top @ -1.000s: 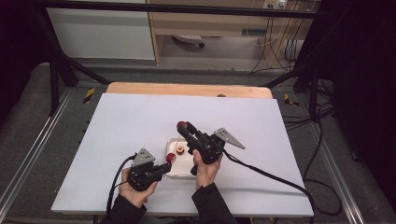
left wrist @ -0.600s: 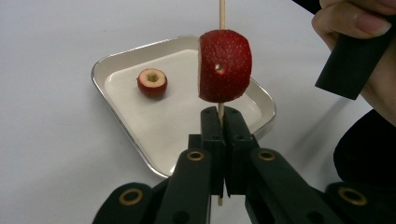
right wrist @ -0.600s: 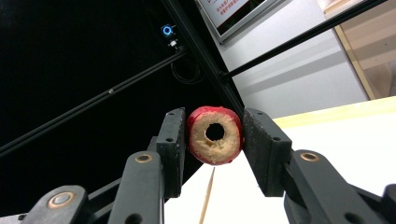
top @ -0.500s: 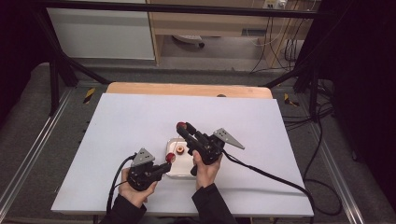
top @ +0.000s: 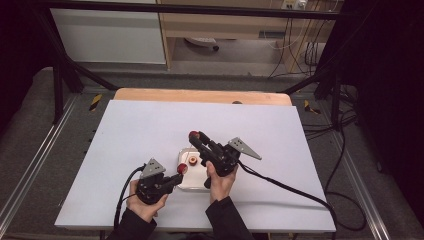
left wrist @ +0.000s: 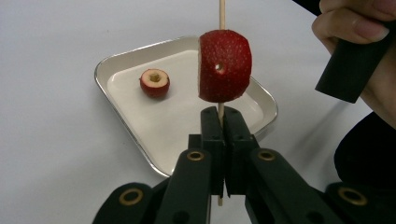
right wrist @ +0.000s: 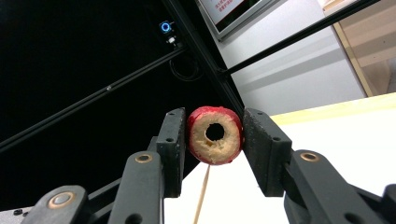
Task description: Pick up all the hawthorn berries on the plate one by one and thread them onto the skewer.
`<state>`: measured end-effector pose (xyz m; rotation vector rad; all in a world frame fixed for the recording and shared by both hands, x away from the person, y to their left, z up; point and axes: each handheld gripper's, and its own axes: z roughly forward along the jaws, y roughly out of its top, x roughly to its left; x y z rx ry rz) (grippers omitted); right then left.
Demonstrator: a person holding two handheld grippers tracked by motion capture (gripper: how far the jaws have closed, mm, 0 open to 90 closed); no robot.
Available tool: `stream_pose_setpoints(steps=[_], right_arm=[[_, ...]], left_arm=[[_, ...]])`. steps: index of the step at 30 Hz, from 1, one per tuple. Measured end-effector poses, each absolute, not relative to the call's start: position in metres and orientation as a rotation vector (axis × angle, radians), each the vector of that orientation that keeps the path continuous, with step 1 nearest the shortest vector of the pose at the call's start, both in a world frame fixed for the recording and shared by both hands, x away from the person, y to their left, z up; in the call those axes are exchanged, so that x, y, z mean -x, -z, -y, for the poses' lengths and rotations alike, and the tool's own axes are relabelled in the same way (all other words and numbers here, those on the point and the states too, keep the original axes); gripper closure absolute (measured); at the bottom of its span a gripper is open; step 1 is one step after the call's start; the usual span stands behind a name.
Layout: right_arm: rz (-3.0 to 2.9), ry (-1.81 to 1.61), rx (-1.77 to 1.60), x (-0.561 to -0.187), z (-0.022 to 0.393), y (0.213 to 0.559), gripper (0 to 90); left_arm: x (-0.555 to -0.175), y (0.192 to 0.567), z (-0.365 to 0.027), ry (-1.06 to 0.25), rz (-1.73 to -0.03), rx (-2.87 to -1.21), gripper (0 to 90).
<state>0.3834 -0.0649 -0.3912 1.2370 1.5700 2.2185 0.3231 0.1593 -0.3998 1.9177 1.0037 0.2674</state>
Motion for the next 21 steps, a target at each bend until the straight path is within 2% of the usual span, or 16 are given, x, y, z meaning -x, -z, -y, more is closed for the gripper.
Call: stream_pose_setpoints(steps=[15,21], right_arm=[[-1.586,-2.22,-1.249,-0.379,0.059,0.401,61.0],[-1.582,-2.241,-1.348,-0.379,0.058,0.401,61.1]], left_arm=[[-0.323,0.402,-0.159,-0.258,-1.033,-1.907,88.6],[-0.321,0.403,-0.157,-0.3,-1.031,-1.909,88.7]])
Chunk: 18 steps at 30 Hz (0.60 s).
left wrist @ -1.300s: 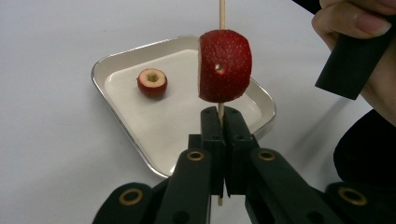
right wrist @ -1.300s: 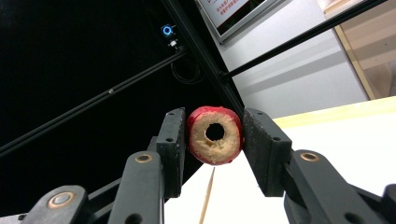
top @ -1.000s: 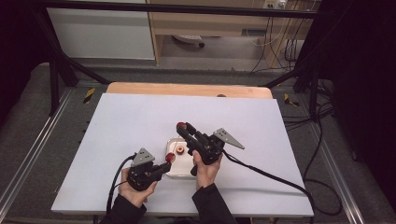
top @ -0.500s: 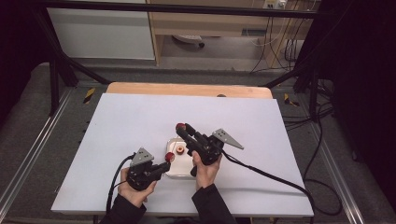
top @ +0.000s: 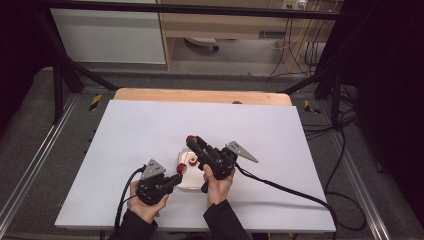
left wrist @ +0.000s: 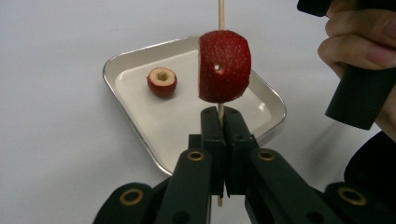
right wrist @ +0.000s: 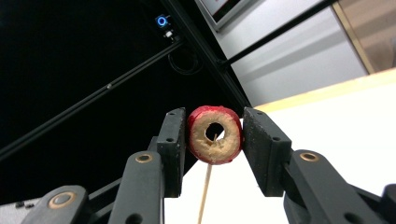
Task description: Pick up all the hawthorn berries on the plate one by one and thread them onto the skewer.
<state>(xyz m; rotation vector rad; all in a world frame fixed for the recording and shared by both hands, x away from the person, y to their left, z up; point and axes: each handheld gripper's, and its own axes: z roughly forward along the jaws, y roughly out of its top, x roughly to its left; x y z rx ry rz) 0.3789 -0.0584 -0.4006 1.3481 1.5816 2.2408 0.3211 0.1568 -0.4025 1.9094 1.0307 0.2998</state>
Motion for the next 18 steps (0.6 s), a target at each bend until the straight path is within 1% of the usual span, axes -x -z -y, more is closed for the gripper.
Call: stream_pose_setpoints(steps=[4,9,12,14,18], right_arm=[[-1.566,-2.236,-1.407,-0.3776,0.0588,0.3983,61.2],[-1.534,-2.245,-1.42,-0.3741,0.0569,0.3992,61.3],[-1.534,-2.247,-1.441,-0.3739,0.056,0.4012,61.4],[-1.53,-2.251,-1.459,-0.3749,0.0553,0.4029,61.4],[-1.584,-2.205,-1.408,-0.375,0.0566,0.4018,61.6]], left_arm=[[-0.3207,0.4039,-0.1566,-0.326,-1.03,-1.894,88.8],[-0.3205,0.406,-0.1539,-0.268,-1.049,-1.879,88.8],[-0.3191,0.4079,-0.1496,-0.27,-1.043,-1.886,88.7],[-0.3186,0.4075,-0.1478,-0.246,-1.048,-1.883,88.7],[-0.3214,0.4082,-0.1531,-0.219,-1.078,-1.883,88.8]])
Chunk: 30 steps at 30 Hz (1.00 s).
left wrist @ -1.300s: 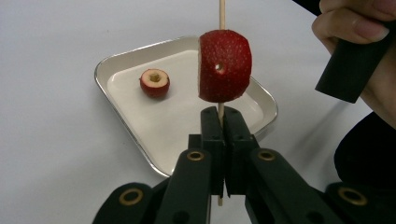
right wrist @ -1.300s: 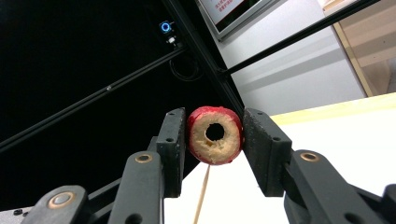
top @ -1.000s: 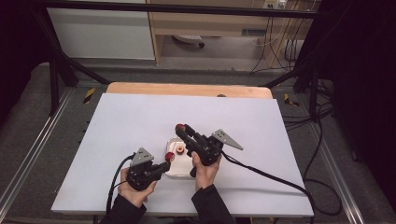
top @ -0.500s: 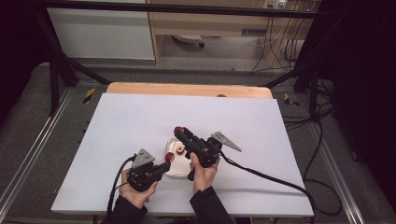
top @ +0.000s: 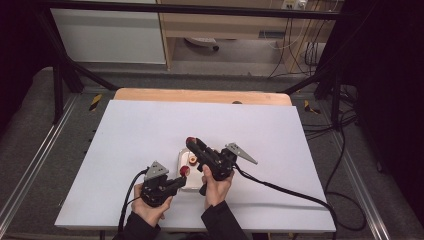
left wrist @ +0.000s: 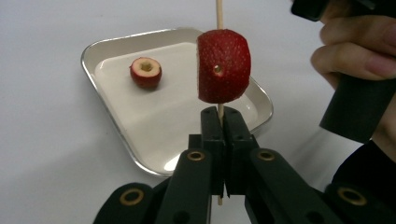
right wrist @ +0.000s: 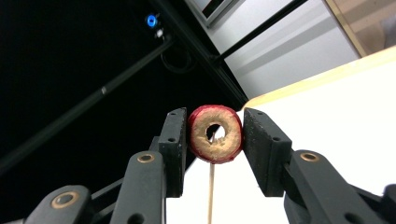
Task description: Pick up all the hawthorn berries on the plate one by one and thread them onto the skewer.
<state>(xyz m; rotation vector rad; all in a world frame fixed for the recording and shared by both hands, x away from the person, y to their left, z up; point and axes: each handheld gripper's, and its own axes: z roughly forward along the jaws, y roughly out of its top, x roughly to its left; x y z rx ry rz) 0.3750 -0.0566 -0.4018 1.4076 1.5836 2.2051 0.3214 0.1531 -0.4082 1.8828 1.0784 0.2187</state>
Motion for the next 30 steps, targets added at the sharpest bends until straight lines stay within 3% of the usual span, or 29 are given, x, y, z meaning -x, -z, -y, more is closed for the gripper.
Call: stream_pose_setpoints(steps=[8,17,30], right_arm=[[-1.636,-2.138,-1.28,-0.3716,0.0601,0.3981,61.9],[-1.612,-2.217,-1.414,-0.3754,0.058,0.4019,62.1],[-1.609,-2.208,-1.384,-0.3705,0.0603,0.4026,62.5]], left_arm=[[-0.3204,0.4062,-0.1519,-0.178,-1.067,-1.865,88.9],[-0.3224,0.4089,-0.1501,-0.218,-1.073,-1.862,88.9],[-0.325,0.4103,-0.1484,-0.138,-1.083,-1.822,88.9]])
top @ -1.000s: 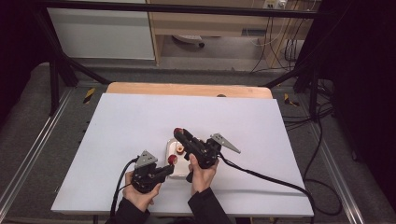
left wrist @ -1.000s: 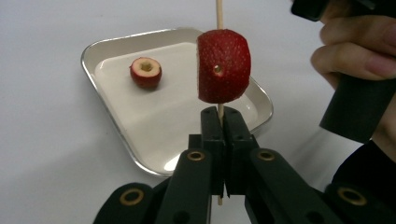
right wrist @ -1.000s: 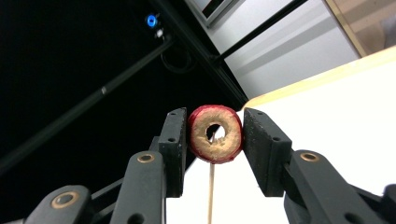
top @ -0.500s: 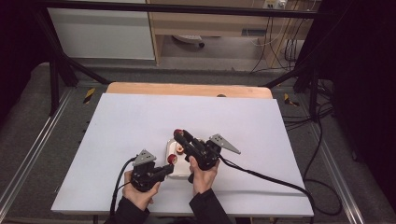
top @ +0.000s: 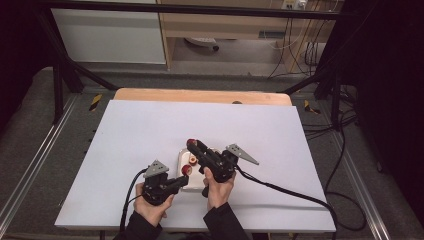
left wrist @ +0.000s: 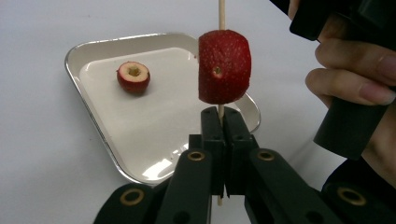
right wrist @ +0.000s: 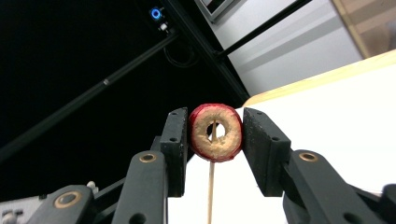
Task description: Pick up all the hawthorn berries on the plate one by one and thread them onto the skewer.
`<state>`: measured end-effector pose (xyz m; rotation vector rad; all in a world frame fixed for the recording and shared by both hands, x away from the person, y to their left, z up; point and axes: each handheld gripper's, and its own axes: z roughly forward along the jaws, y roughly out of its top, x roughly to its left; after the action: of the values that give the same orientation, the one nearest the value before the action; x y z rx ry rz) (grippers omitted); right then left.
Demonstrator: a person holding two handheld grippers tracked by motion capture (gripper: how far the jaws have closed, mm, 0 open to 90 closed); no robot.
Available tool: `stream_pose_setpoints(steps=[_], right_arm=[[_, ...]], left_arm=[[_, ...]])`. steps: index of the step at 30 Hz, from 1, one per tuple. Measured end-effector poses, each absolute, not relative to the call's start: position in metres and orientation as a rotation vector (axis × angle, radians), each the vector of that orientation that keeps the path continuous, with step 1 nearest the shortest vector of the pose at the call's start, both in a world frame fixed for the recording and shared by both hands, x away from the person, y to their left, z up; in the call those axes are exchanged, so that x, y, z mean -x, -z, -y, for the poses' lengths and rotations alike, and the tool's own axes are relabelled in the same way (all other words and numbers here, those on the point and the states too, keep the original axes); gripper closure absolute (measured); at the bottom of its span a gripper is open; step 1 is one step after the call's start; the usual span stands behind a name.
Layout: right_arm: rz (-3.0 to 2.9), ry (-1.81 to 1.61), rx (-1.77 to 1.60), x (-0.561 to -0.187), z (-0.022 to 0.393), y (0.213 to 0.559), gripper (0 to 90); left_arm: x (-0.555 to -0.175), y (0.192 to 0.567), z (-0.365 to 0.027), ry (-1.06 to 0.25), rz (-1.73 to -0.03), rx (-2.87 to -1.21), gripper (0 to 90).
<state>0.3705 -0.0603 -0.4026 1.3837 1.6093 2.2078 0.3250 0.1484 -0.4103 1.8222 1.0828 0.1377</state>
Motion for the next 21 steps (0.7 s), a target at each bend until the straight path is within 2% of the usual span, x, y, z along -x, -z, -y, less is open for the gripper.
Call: stream_pose_setpoints(steps=[8,16,21], right_arm=[[-1.602,-2.224,-1.379,-0.37,0.067,0.403,62.9],[-1.616,-2.233,-1.416,-0.368,0.068,0.403,63.2],[-1.617,-2.223,-1.452,-0.367,0.068,0.401,63.3]], left_arm=[[-0.325,0.407,-0.149,-0.166,-1.061,-1.819,89.0],[-0.32,0.408,-0.142,-0.286,-1.036,-1.855,89.1],[-0.321,0.408,-0.138,-0.273,-1.042,-1.88,89.1]])
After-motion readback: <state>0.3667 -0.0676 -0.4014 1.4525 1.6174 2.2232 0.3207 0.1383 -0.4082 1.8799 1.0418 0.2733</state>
